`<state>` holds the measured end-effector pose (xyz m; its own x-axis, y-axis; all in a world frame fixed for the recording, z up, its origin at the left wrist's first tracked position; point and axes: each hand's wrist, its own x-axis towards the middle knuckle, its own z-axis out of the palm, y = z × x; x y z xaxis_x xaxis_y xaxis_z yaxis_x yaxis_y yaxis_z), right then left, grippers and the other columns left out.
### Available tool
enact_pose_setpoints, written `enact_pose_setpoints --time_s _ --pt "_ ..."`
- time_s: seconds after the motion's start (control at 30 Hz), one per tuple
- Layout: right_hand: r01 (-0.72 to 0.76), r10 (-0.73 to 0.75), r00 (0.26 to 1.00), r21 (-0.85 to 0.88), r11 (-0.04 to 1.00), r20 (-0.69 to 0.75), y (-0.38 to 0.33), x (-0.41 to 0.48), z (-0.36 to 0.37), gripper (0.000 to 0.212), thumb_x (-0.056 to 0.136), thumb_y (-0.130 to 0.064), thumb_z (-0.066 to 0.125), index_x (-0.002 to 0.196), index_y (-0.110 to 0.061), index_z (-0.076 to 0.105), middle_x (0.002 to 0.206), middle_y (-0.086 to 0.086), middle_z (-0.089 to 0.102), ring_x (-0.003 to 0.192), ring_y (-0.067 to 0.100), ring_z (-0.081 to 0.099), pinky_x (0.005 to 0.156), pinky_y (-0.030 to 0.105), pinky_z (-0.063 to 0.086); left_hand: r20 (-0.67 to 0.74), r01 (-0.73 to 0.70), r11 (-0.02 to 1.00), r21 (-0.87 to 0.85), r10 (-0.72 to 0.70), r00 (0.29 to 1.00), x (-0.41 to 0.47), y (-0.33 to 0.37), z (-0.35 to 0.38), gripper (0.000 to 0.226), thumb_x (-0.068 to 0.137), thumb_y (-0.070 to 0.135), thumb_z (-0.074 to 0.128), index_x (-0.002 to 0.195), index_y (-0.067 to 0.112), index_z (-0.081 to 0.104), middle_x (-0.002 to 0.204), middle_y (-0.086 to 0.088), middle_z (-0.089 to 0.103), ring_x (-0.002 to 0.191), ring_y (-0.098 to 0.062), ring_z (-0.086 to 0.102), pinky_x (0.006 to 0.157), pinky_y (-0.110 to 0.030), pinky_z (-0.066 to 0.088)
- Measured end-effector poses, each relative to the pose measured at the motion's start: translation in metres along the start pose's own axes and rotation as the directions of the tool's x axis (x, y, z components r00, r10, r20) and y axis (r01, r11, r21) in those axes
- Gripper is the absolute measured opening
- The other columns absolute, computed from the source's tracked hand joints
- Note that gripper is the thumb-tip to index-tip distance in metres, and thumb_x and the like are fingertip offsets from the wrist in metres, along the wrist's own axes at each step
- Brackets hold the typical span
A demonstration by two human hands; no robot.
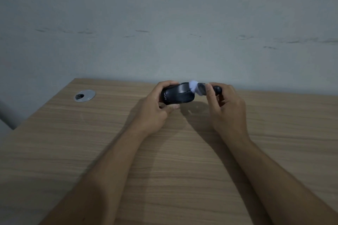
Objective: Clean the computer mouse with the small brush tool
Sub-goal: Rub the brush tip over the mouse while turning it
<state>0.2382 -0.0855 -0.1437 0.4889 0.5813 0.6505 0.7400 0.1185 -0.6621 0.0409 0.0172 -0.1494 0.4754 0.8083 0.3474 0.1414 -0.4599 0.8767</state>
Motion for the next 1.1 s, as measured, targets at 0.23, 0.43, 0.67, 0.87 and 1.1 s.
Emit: enact_pose_setpoints --time_s 0.23,0.43,0.67,0.87,1.1 --pt "0.019 -0.019 0.997 0.007 1.000 0.069 0.000 -0.001 0.001 0.027 0.109 -0.037 0.063 0.106 -0.015 0.078 0.094 0.000 0.070 0.084 0.004 0.064 0.071 0.007 0.041 -0.006 -0.010 1.000 -0.012 0.010 1.000 0.000 0.001 -0.001 0.066 0.092 -0.001 0.081 0.148 0.028 0.059 0.145 0.009 0.070 0.134 -0.017 0.067 0.114 -0.044 0.055" --pt "-0.060 0.060 0.998 0.027 0.998 0.004 -0.002 0.001 -0.003 0.024 0.110 -0.035 0.061 0.104 -0.016 0.075 0.093 -0.001 0.070 0.079 -0.002 0.062 0.069 0.007 0.040 0.032 -0.023 1.000 0.009 0.023 0.999 -0.001 0.002 -0.002 0.064 0.095 -0.004 0.080 0.148 0.026 0.058 0.145 0.010 0.069 0.135 -0.009 0.064 0.110 -0.019 0.049" --pt "-0.045 0.040 0.988 0.030 0.999 0.151 0.001 -0.005 0.001 0.027 0.110 -0.037 0.063 0.100 -0.017 0.078 0.080 -0.007 0.069 0.072 0.000 0.061 0.064 0.007 0.038 -0.003 -0.009 1.000 0.019 0.009 1.000 -0.003 0.005 -0.003 0.064 0.096 0.000 0.081 0.149 0.027 0.057 0.145 0.011 0.069 0.135 -0.007 0.065 0.112 -0.024 0.052" --pt "0.156 -0.158 0.984 0.031 0.987 0.083 -0.013 -0.007 0.006 0.033 0.110 -0.039 0.063 0.107 -0.010 0.077 0.093 0.002 0.070 0.076 0.007 0.059 0.072 0.009 0.041 -0.013 -0.011 0.995 0.099 0.013 1.000 -0.007 0.014 -0.001 0.063 0.095 0.004 0.082 0.148 0.029 0.059 0.137 0.018 0.071 0.123 0.009 0.066 0.098 -0.014 0.052" --pt "0.391 -0.395 0.907 0.060 0.918 0.145 -0.025 -0.012 0.010 0.018 0.105 -0.014 0.072 0.120 -0.006 0.078 0.105 0.007 0.066 0.082 -0.015 0.051 0.079 0.002 0.038 -0.084 0.012 0.934 0.357 0.019 0.996 -0.010 0.015 0.003 0.058 0.091 -0.002 0.081 0.134 0.034 0.066 0.115 0.018 0.074 0.092 0.011 0.062 0.071 0.008 0.038"
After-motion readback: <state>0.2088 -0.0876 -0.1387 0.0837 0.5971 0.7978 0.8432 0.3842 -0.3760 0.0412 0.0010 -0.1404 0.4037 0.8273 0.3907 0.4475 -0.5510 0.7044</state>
